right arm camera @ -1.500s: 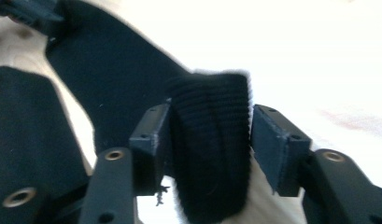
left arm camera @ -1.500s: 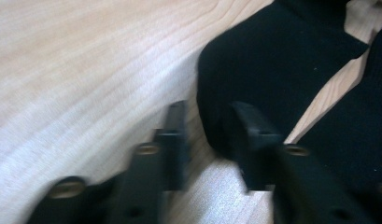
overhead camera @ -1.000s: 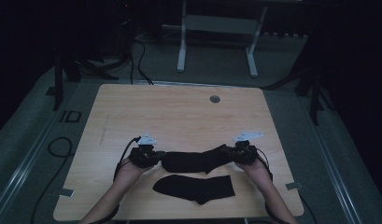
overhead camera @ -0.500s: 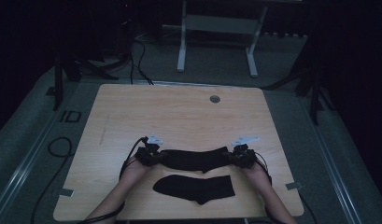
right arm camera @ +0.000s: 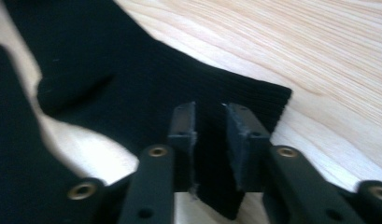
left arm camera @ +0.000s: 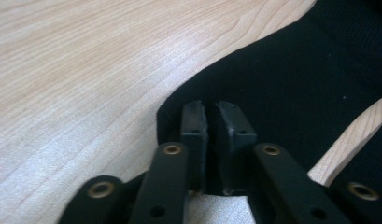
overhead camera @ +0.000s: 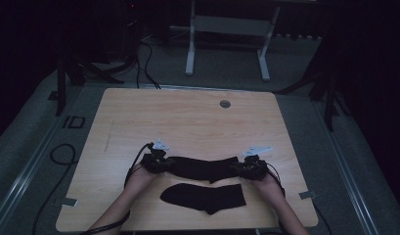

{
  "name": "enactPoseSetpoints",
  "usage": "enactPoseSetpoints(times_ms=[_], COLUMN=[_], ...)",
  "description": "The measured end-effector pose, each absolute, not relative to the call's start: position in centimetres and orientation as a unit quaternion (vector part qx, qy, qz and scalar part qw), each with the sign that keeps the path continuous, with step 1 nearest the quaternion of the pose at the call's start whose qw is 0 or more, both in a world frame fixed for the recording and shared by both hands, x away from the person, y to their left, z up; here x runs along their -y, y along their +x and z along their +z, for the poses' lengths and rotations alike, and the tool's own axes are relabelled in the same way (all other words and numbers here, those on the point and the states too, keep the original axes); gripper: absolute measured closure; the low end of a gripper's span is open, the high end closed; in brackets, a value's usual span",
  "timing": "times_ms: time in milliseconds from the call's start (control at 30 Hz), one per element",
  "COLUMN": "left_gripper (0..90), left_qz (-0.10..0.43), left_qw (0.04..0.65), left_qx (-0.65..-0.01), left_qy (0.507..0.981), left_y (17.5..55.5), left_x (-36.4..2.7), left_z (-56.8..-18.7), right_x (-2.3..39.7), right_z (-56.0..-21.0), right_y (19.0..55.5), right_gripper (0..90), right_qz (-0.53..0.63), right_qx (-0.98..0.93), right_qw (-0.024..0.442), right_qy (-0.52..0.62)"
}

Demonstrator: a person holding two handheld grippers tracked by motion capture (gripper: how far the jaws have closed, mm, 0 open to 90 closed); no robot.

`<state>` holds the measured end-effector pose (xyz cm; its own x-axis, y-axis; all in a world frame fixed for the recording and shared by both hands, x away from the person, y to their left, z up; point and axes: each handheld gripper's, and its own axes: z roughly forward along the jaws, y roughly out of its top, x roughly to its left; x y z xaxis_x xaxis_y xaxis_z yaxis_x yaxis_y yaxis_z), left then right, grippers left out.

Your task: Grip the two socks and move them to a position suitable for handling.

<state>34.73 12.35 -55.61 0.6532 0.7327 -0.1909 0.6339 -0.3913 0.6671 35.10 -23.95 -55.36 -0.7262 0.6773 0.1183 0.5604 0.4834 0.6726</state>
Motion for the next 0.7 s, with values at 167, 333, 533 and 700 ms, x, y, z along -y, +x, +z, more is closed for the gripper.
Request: enactPoseSetpoints(times_ms=[167, 333, 533, 700], left_gripper=[42.9, 44.4, 44.8, 47.8], left_qz=[0.082, 0.046, 0.008, -0.019], left_qw=[0.409, 0.426, 0.398, 0.386], left_qx=[-0.415, -0.398, -0.381, -0.380], left_qy=[0.809, 0.811, 0.834, 0.840], left_y=[32.6, 30.4, 28.0, 27.0], left_x=[-13.1, -14.1, -14.1, -14.1], left_z=[-53.3, -52.1, -53.7, -55.5], right_x=[24.2, 24.7, 25.4, 26.2], right_z=[-54.5, -53.5, -54.0, -54.7], right_y=[34.2, 32.2, 29.9, 28.5], right_gripper=[54.8, 53.4, 51.0, 51.3], right_qz=[0.369, 0.378, 0.360, 0.350], right_qx=[-0.856, -0.855, -0.861, -0.861], right_qw=[0.081, 0.081, 0.072, 0.065], right_qy=[0.352, 0.347, 0.352, 0.363])
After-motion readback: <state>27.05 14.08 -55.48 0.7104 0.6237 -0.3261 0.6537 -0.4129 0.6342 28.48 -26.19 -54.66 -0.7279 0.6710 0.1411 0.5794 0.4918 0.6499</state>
